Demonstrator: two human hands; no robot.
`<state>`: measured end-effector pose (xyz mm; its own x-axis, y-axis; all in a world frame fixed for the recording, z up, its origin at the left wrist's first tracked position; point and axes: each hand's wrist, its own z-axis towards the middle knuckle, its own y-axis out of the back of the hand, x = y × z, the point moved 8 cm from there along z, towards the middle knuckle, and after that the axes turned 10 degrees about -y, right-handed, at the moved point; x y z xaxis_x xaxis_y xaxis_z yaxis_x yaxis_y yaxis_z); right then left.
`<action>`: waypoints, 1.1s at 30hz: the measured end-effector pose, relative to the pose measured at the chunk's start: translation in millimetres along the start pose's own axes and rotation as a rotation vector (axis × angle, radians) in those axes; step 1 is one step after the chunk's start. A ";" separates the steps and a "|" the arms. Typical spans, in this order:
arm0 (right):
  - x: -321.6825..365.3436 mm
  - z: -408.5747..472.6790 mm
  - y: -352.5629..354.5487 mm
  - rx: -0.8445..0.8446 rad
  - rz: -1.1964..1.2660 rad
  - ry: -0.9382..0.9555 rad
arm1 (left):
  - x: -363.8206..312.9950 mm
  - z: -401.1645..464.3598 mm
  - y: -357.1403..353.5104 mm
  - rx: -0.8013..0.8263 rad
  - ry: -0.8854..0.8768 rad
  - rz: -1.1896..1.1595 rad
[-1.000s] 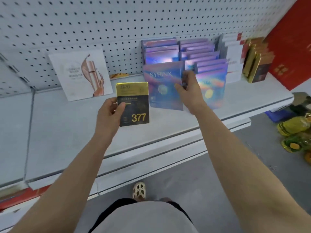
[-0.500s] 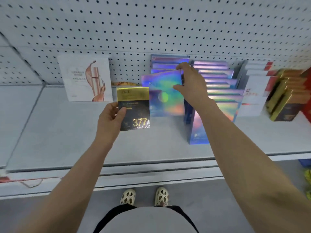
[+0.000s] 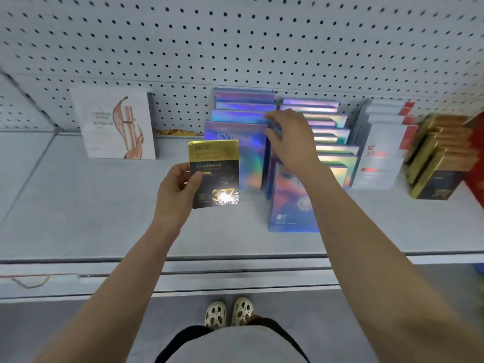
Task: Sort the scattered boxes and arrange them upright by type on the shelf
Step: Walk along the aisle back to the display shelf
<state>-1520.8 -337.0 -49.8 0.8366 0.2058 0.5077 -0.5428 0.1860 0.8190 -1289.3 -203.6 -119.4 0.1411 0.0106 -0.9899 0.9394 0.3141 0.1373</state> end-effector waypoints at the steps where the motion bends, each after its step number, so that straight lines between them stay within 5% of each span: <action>1: -1.4 -6.7 8.3 0.027 0.132 -0.026 | -5.8 1.0 -7.4 0.017 -0.014 -0.013; 6: -15.2 -43.3 32.1 0.305 0.613 -0.238 | -33.5 -0.4 -57.8 0.105 -0.074 -0.088; 12: -87.9 -59.3 78.6 0.296 0.883 -0.372 | -61.2 -14.1 -146.9 0.224 -0.158 -0.070; 21: -283.8 -75.7 210.3 0.133 0.659 -0.365 | -84.5 -65.5 -327.3 0.271 -0.365 0.080; 33: -452.4 -88.6 241.1 0.194 0.395 -0.544 | -33.3 -99.9 -528.2 0.673 -0.180 0.399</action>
<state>-2036.7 -300.2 -105.7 0.5252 -0.2971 0.7974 -0.8332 0.0112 0.5529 -1821.4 -275.1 -162.5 0.5007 -0.1702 -0.8487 0.7859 -0.3216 0.5281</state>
